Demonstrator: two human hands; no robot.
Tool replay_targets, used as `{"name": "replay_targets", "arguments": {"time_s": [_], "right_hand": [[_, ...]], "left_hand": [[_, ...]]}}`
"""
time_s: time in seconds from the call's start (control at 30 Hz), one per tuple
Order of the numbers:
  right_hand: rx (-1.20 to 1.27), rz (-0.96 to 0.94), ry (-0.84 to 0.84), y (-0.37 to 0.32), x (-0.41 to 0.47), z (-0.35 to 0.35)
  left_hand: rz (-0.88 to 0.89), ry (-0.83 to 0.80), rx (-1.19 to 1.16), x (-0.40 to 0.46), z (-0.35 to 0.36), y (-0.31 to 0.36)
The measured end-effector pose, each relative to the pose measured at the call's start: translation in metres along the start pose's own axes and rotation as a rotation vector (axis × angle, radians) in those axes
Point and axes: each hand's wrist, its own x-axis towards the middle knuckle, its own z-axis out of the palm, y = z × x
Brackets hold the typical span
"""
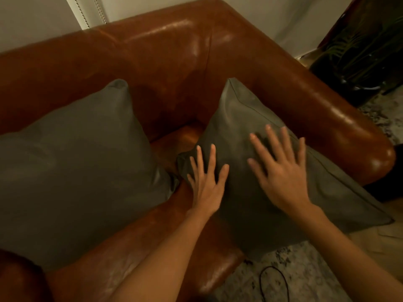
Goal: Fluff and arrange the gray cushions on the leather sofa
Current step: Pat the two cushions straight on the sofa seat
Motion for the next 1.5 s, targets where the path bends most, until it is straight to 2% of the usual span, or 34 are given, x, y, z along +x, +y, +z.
{"name": "replay_targets", "arguments": {"time_s": [0.13,0.3,0.5,0.6,0.67,0.73,0.97,1.1,1.23,1.37,1.43,1.5], "right_hand": [[-0.101,-0.025,-0.077,0.019,0.001,0.02],[-0.102,-0.052,-0.005,0.03,0.005,0.035],[-0.144,-0.026,0.065,0.015,0.0,0.032],[-0.12,-0.163,-0.007,0.005,-0.024,0.027],[-0.181,-0.289,-0.063,0.015,-0.038,0.028],[-0.218,-0.314,-0.091,0.028,-0.037,0.032],[-0.226,-0.269,-0.162,0.027,-0.033,0.043],[-0.152,-0.227,-0.121,0.014,-0.033,0.034],[0.053,-0.075,0.041,-0.024,-0.021,0.029],[0.345,-0.085,0.079,-0.089,0.022,0.031],[0.507,-0.122,0.055,-0.135,0.045,0.029],[0.64,-0.16,0.04,-0.186,0.063,0.025]], "left_hand": [[0.039,-0.058,0.02,0.032,0.011,-0.003],[0.055,0.082,0.024,0.044,0.041,-0.006],[0.098,0.089,0.203,0.043,0.039,-0.01],[0.128,0.101,0.326,0.045,0.04,-0.009],[0.163,0.126,0.321,0.046,0.044,-0.008],[0.186,0.143,0.317,0.049,0.047,-0.01],[0.15,-0.003,0.37,0.053,0.032,-0.013],[0.288,-0.058,0.496,0.041,-0.008,-0.031],[0.371,0.114,0.607,0.018,-0.071,-0.082],[0.468,0.359,0.707,-0.016,-0.142,-0.116],[0.394,0.538,0.747,-0.035,-0.18,-0.132],[0.21,0.693,0.756,-0.055,-0.218,-0.157]]}}
